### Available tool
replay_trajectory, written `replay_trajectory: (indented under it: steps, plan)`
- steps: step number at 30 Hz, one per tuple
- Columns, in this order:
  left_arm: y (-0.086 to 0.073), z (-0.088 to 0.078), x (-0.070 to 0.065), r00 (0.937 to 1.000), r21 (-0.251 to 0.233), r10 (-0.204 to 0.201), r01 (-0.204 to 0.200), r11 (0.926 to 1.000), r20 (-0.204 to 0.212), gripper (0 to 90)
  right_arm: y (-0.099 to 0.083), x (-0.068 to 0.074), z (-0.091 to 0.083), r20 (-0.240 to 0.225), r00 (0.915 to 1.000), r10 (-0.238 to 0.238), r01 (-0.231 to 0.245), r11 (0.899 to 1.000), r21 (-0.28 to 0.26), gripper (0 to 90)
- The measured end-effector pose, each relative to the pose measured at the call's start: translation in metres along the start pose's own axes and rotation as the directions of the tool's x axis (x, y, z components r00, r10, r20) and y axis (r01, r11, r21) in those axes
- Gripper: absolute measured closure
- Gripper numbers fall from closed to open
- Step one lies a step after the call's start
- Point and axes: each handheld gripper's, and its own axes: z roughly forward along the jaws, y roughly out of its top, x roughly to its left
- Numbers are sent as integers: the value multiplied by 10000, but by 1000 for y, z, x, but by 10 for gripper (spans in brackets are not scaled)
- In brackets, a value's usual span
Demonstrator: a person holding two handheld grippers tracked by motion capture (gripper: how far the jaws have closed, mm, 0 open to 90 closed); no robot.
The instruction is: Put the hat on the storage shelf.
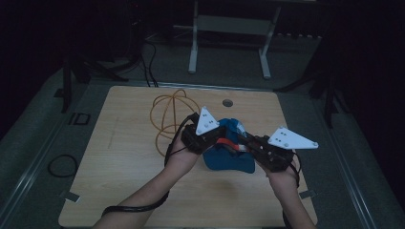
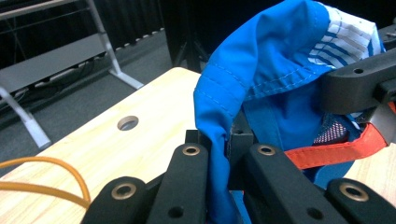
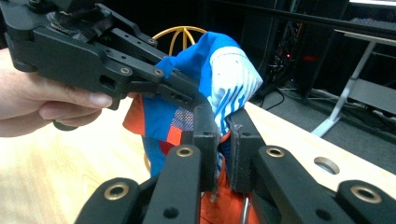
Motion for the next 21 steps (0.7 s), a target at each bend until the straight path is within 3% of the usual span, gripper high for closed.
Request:
replay_trajectory:
  steps: [7, 11, 16, 20, 21]
  plan:
    - [4, -6, -4, 9995, -611, 310, -303, 9977, 99, 892, 1, 6, -14, -106, 9999, 10, -12, 9998, -223, 746]
    - [5, -10, -2, 9990, -903, 439, -428, 9950, 105, 892, -2, 7, -22, -470, 9987, 179, -191, 9995, -268, 666]
    - [5, -9, 0, 9970, -1050, 543, -482, 9933, 551, 892, -2, 11, -34, -1058, 9938, 327, -402, 9967, -702, 607]
    - [4, -12, 1, 9955, -1220, 611, -519, 9912, 722, 891, -1, 8, -42, -894, 9958, 221, -301, 9956, -892, 582]
    - [3, -16, 4, 9923, -1487, 705, -550, 9873, 1015, 891, -1, 6, -44, -882, 9958, 248, -328, 9954, -903, 576]
